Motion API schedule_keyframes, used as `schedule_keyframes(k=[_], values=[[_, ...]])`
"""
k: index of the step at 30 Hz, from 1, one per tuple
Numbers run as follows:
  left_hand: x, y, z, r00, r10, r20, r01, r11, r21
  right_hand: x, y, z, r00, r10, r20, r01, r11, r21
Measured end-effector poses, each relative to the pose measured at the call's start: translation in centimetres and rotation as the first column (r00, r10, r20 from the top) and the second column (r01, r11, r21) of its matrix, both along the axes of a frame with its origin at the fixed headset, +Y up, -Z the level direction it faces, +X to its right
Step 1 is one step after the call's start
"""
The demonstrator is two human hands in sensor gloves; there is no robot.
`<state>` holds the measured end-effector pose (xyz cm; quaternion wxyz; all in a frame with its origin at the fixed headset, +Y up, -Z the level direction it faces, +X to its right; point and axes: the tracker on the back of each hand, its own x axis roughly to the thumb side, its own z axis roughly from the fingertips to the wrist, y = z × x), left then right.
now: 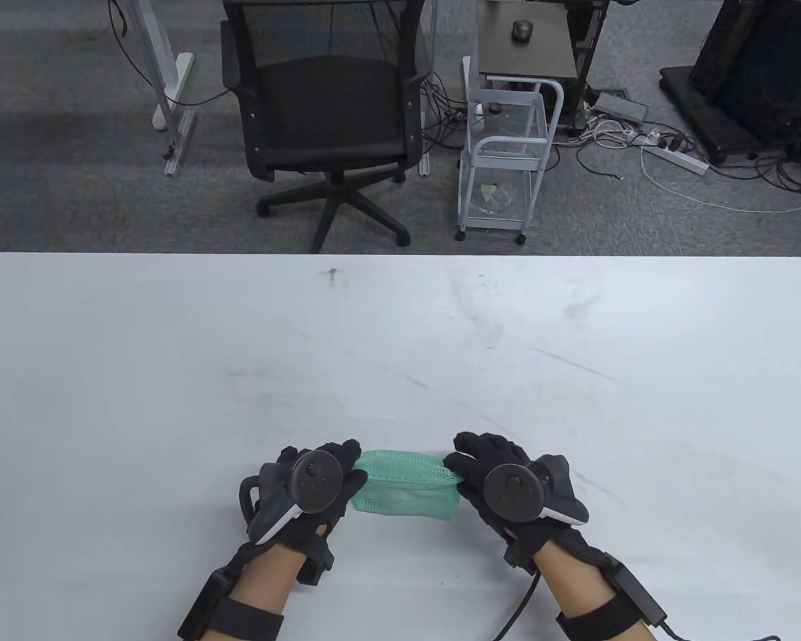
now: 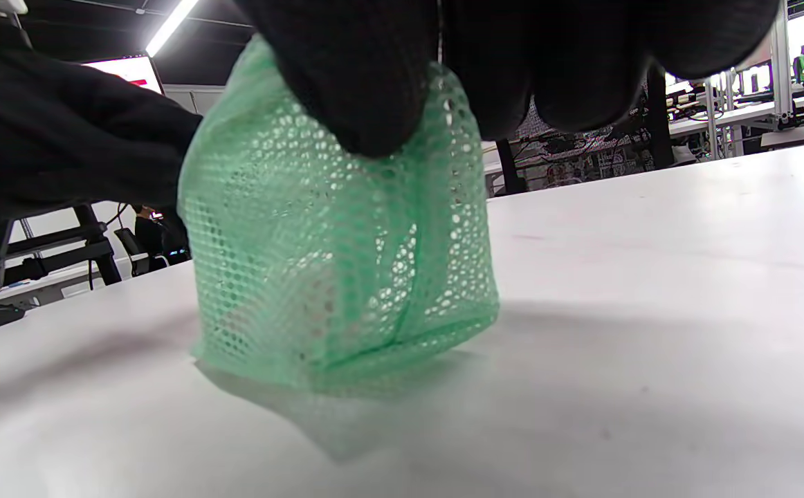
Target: Take cleansing milk out of the toiletry bag
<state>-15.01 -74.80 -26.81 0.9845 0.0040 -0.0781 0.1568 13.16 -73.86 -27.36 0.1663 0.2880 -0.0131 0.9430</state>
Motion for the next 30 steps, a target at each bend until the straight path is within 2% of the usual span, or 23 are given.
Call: schedule_keyframes(k=[8,16,23,30], values=[[0.4,0.7,0.5,1.0,-0.007,0.012,0.006,0.998,0.064,0.2,0.4,0.2,0.999,-0.036,-0.005,0.036,0.999,0.007],[0.7,1.7,1.4,0.998,0.059,0.022,-0.061,0.992,0.111,0.0,1.7,1.3,0.994,-0.099,-0.047,0.103,0.989,0.104],[1.6,2.1,2.1,0.998,0.05,0.043,-0.056,0.988,0.141,-0.6,2.1,2.1,0.985,-0.131,-0.108,0.145,0.981,0.13],[2.5,2.4,2.6,0.997,0.049,0.067,-0.057,0.989,0.134,-1.7,2.3,3.0,0.983,-0.085,-0.163,0.122,0.966,0.228]])
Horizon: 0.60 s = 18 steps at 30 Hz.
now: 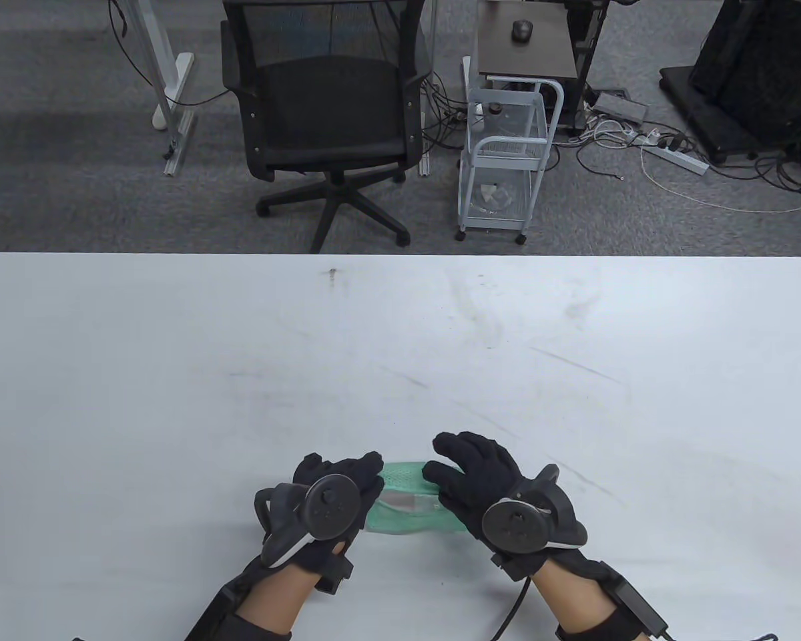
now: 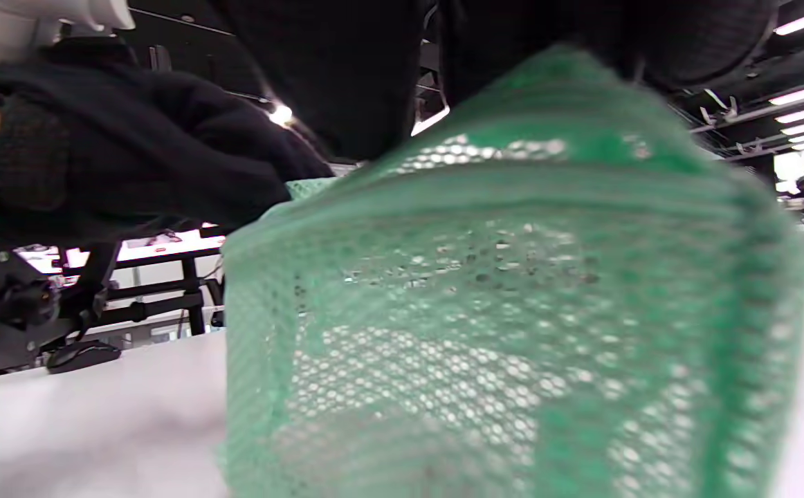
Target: Take cleansing milk out of the toiletry bag
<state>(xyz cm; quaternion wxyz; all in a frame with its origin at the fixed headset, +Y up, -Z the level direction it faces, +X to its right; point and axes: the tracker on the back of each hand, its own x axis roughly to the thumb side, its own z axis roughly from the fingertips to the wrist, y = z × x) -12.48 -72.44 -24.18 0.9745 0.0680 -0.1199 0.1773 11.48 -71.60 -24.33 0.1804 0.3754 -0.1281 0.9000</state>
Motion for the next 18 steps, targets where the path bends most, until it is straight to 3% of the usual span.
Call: schedule_keyframes(k=[8,15,18], values=[[0.4,0.1,0.3,1.0,-0.01,-0.001,0.01,1.0,-0.013,-1.2,-0.8,0.3,0.993,0.111,-0.046,-0.112,0.993,-0.02],[0.5,0.2,0.3,1.0,-0.006,0.003,0.006,0.999,-0.033,-2.7,-2.2,0.1,0.935,0.355,0.027,-0.353,0.934,-0.051],[0.7,0.2,0.3,1.0,-0.023,0.009,0.024,0.999,-0.041,-3.1,-3.0,-0.1,0.919,0.392,0.03,-0.391,0.919,-0.042]])
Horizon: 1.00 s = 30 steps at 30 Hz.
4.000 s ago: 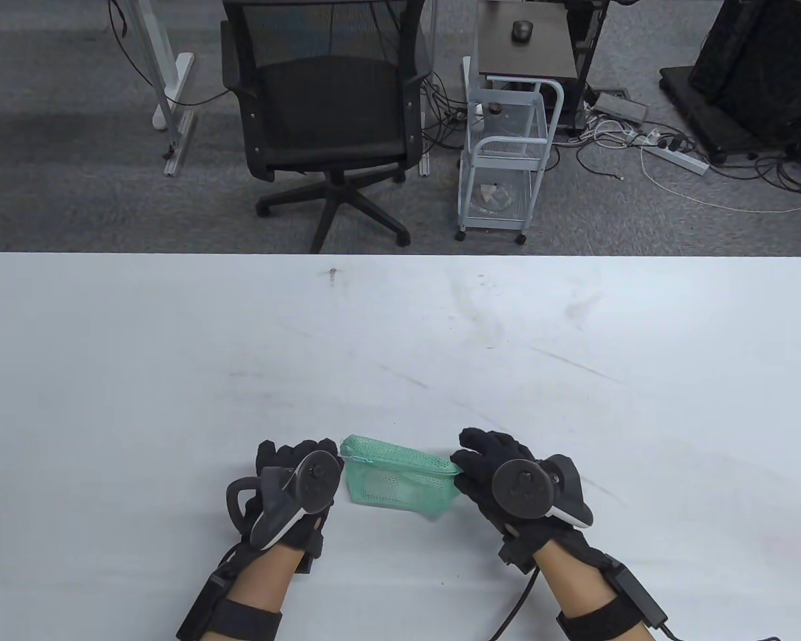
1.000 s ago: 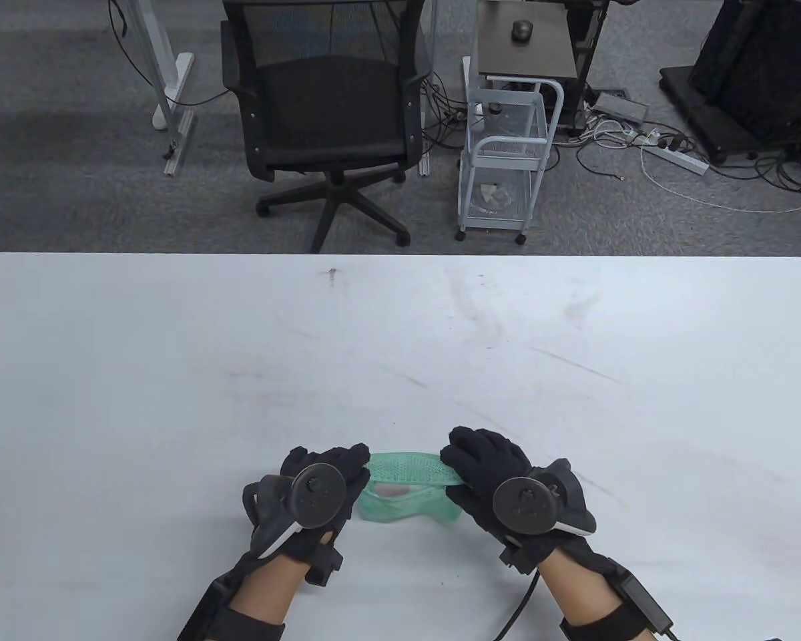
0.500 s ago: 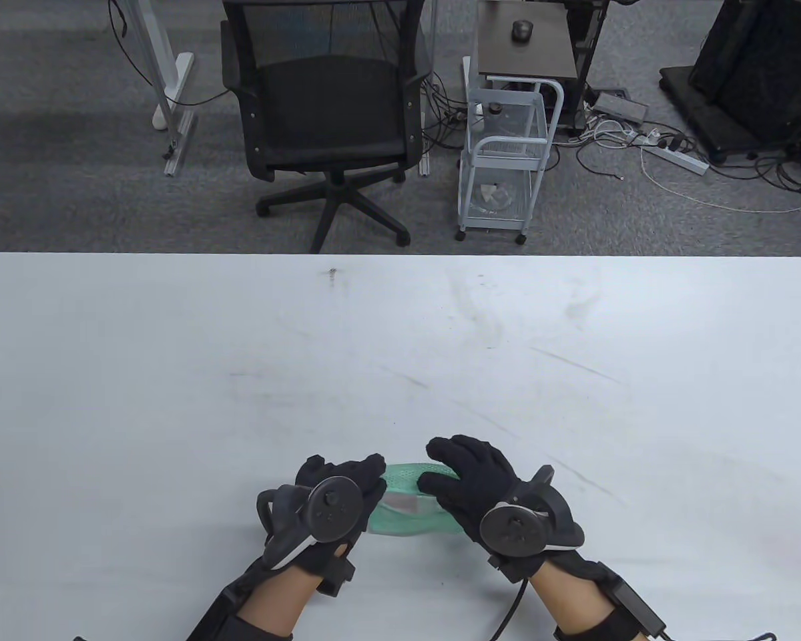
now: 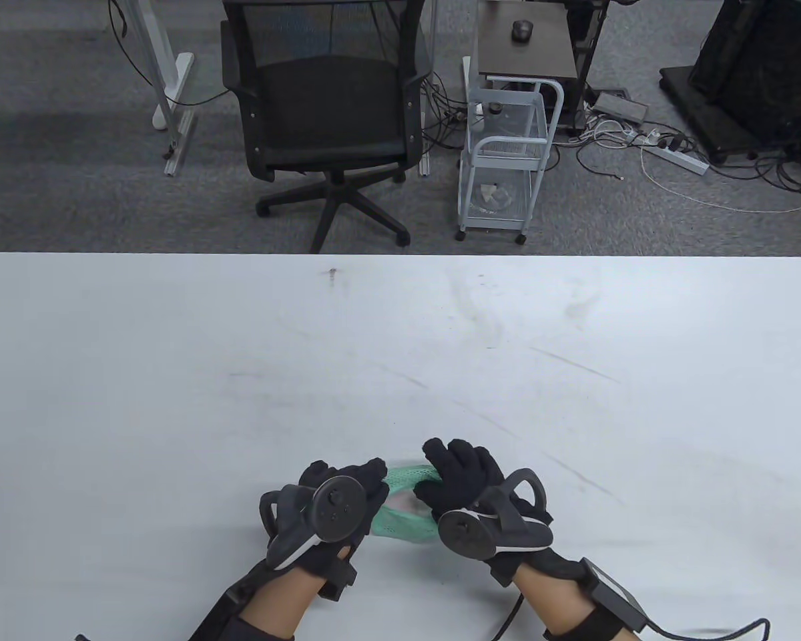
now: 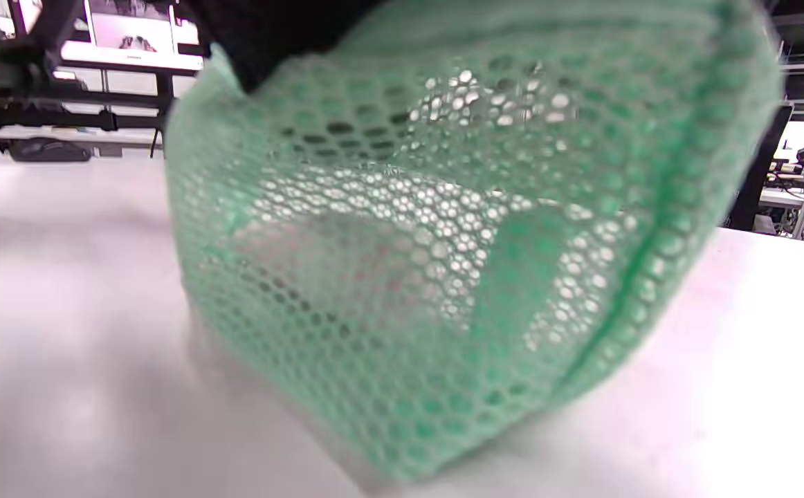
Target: Take cleansing milk out of the toiletry bag
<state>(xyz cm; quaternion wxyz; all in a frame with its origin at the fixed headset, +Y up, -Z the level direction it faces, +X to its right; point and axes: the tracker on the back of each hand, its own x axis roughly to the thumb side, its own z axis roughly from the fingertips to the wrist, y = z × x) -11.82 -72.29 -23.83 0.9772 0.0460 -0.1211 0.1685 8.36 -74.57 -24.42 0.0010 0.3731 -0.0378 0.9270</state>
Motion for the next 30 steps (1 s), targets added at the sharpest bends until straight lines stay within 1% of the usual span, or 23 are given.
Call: schedule_keyframes(k=[6,8,11,21,30], values=[[0.3,0.0,0.1,1.0,-0.014,0.009,0.014,1.0,0.003,-0.5,-1.6,-0.5,0.996,0.08,0.037,-0.077,0.993,-0.089],[0.5,-0.1,0.2,0.999,-0.035,0.014,0.035,0.999,0.019,-0.6,-1.9,-0.7,0.994,0.101,0.046,-0.095,0.989,-0.11],[0.6,-0.2,0.2,0.997,-0.077,0.017,0.076,0.996,0.034,-0.7,-2.2,-0.9,0.994,0.1,0.049,-0.094,0.988,-0.123],[0.9,-0.5,0.0,0.995,-0.089,0.033,0.089,0.996,0.009,-1.2,-4.0,-1.3,0.984,0.159,0.08,-0.144,0.976,-0.161],[1.0,-0.6,-0.2,0.995,-0.096,0.04,0.096,0.995,-0.01,-1.2,-4.1,-1.5,0.984,0.157,0.086,-0.139,0.974,-0.18]])
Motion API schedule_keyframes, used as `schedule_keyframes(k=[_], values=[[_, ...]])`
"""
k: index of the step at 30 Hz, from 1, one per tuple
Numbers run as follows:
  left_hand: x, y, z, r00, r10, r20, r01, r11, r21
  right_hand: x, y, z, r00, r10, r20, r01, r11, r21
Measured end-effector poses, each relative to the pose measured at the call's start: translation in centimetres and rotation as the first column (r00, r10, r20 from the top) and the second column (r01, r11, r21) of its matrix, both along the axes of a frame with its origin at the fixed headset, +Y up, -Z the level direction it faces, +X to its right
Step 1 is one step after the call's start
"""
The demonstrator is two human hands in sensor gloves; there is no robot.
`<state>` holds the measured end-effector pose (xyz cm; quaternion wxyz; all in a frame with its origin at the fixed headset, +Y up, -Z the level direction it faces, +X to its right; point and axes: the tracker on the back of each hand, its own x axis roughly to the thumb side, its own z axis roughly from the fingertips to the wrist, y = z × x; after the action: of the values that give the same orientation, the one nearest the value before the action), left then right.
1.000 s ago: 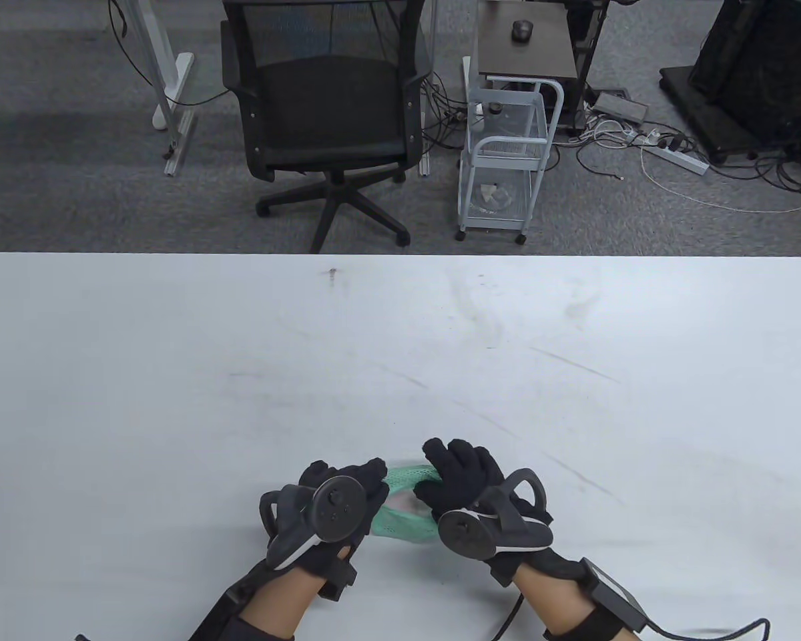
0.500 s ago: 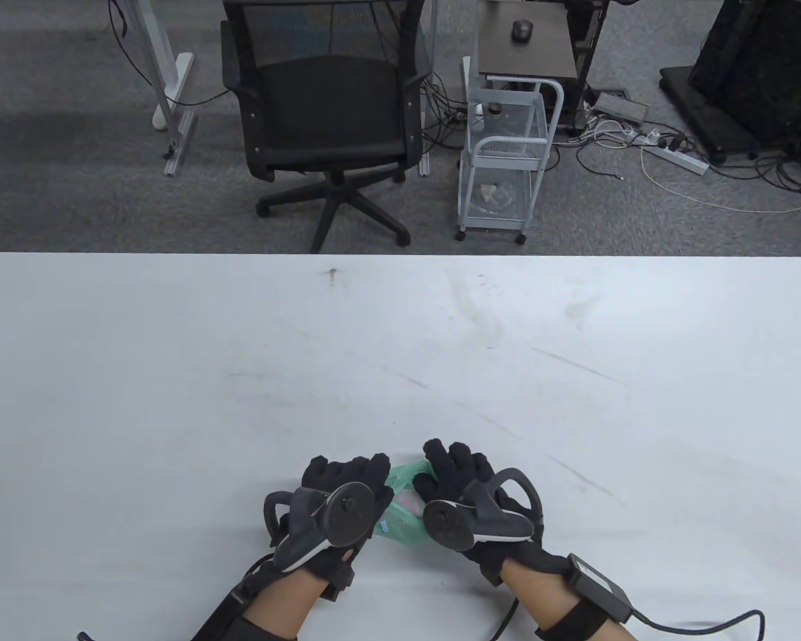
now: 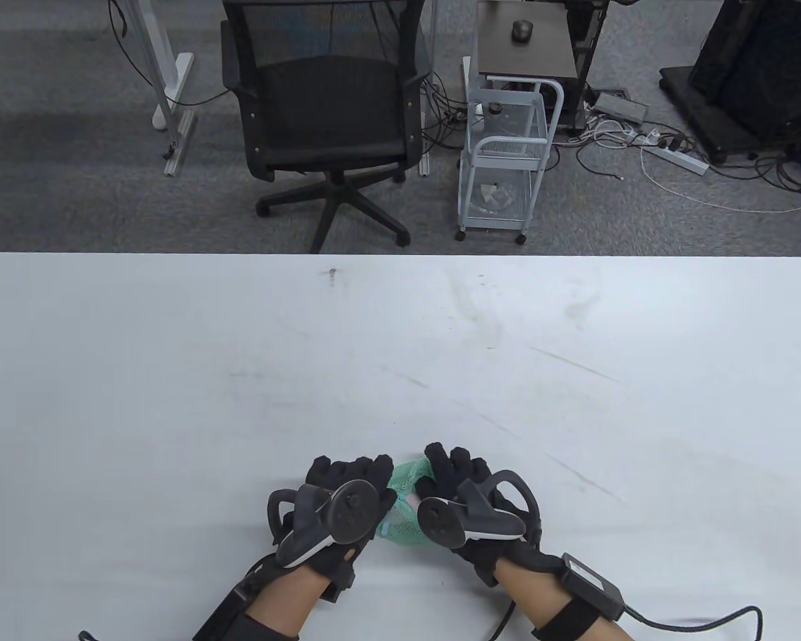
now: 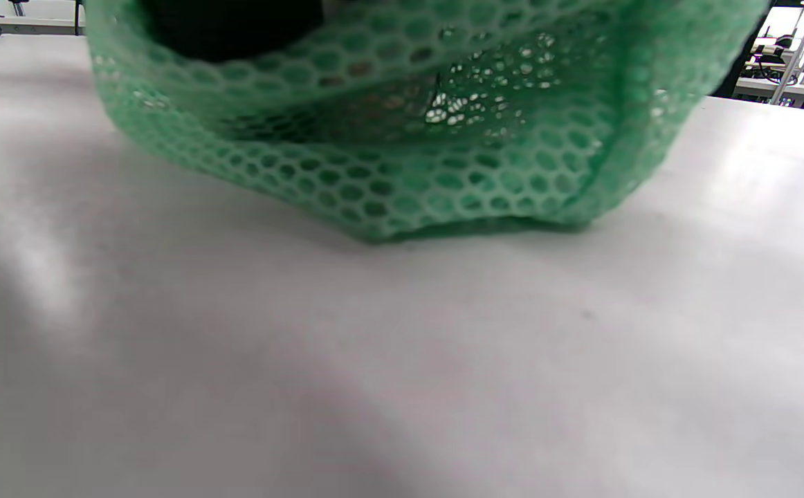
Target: Take cleansing milk out of the toiletry bag
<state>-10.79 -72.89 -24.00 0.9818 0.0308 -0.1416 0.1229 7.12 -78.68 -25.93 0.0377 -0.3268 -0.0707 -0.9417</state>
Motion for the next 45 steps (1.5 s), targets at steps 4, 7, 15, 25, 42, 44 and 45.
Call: schedule_keyframes(k=[4,7,15,25,42,44,45], values=[[0.0,-0.2,-0.2,1.0,-0.01,-0.001,0.01,1.0,-0.01,-0.1,0.0,0.1,0.999,-0.018,-0.031,0.018,1.0,0.015],[0.1,-0.3,-0.2,1.0,-0.022,-0.002,0.022,1.0,-0.016,-0.2,0.2,0.3,0.999,-0.021,-0.05,0.022,0.999,0.024],[-0.3,-0.4,-0.5,1.0,-0.015,-0.005,0.015,0.999,-0.029,-0.3,1.2,0.8,0.994,-0.059,-0.092,0.068,0.993,0.094],[-0.4,-0.3,-0.5,0.999,0.036,0.02,-0.035,0.998,-0.043,-0.4,2.1,1.5,0.99,-0.07,-0.125,0.093,0.978,0.186],[-1.6,-0.2,-1.0,0.998,0.02,-0.055,-0.022,1.0,-0.02,0.2,4.9,2.6,0.983,-0.08,-0.167,0.128,0.945,0.301],[-1.8,-0.2,-1.1,0.998,0.02,-0.064,-0.021,1.0,-0.022,0.4,5.3,2.7,0.982,-0.095,-0.165,0.144,0.939,0.313],[-1.9,-0.2,-1.0,0.997,0.025,-0.069,-0.027,0.999,-0.026,0.6,5.5,2.8,0.981,-0.103,-0.162,0.151,0.936,0.318]])
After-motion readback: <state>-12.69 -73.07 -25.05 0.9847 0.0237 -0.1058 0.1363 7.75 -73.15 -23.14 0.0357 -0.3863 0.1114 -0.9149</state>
